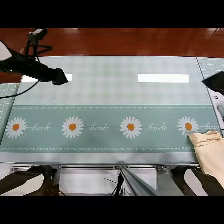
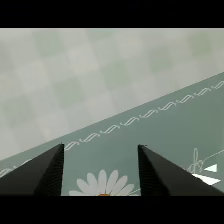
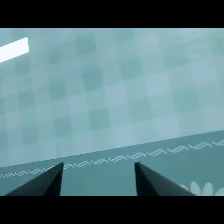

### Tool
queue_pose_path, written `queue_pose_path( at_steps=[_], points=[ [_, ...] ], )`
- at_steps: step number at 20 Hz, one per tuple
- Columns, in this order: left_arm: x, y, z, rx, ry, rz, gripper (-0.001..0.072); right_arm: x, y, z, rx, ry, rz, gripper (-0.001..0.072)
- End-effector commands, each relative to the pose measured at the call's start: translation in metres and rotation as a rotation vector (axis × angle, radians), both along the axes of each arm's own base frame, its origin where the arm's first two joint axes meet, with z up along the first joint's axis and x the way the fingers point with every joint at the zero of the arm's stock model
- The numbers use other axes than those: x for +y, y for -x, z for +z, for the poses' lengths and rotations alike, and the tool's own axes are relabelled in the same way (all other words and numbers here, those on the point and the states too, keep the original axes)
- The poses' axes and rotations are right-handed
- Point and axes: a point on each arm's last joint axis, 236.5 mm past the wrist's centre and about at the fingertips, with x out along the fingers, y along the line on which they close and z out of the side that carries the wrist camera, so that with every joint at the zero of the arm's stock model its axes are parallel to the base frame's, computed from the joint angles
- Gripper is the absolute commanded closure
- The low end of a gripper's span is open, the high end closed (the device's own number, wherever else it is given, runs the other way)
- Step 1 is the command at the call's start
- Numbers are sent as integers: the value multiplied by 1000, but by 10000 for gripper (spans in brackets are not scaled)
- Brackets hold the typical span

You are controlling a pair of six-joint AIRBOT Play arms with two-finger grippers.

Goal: Fold the shirts.

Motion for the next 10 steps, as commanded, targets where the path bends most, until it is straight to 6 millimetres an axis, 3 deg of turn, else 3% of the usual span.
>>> queue_pose_path(
  at_steps=[1, 4, 6, 8, 9, 10],
  points=[
    [2, 12, -13, -5, -140, 27, 225, 47, -35, -26, 34, 36, 80, 181],
    [2, 32, -24, -9, -98, 108, 222, 62, -34, -44, 111, 87, 157, 180],
    [4, 27, -7, -88, -68, 137, 216, 62, -33, -46, 114, 121, 181, 180],
    [5, 10, 14, -173, -13, 208, 69, 56, -31, -48, 120, 176, 212, 160],
    [5, 8, 14, -175, -6, 220, -12, 51, -29, -51, 133, 206, 217, 110],
    [5, 8, 10, -164, -8, 220, -9, 47, -25, -53, 152, 224, 220, 110]
  ],
)
